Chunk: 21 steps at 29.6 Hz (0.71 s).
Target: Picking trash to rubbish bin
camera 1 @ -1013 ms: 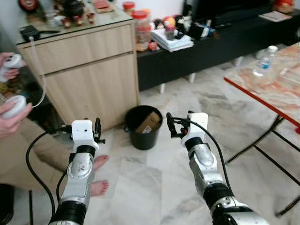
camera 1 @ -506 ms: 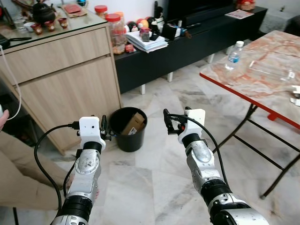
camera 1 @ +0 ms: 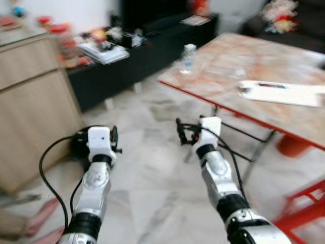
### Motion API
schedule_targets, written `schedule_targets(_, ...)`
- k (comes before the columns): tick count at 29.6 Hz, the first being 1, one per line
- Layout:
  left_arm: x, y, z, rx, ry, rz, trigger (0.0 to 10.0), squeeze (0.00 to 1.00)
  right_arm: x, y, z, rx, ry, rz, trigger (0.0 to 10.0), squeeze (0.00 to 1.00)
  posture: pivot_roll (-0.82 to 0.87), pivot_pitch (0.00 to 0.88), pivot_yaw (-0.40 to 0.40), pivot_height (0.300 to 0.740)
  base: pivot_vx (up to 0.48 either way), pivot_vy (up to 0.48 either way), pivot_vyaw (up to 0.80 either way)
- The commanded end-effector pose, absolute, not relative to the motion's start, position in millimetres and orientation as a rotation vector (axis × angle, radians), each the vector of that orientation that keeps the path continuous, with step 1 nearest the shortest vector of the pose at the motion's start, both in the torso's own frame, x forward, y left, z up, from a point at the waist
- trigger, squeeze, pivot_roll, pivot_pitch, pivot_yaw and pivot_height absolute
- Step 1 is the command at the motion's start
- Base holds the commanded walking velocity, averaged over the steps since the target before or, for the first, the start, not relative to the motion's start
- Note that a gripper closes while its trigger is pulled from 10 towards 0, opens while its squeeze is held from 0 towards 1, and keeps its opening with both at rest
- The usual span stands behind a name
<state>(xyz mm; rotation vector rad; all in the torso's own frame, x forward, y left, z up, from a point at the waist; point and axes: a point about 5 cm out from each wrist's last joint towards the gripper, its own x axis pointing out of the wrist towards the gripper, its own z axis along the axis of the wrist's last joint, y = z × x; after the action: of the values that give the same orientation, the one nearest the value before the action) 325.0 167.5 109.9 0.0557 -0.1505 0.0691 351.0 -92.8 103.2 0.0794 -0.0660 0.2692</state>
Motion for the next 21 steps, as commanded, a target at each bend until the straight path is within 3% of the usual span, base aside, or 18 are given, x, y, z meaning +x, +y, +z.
schedule_targets(1, 327.0, 166.8, 112.4, 0.046, -0.150, 0.068, 10.0, 0.00, 351.6, -94.1, 103.7, 0.083, -0.063, 0.264, 10.0, 0.00, 0.00, 0.005, -0.001, 0.740, 0.000, 0.000, -0.80)
schedule_targets(21, 327.5, 167.2, 116.9, 0.031, -0.161, 0.069, 10.0, 0.00, 351.1, -95.0, 103.4, 0.088, -0.059, 0.254, 10.0, 0.00, 0.01, 0.050, -0.006, 0.740, 0.000, 0.000, -0.80)
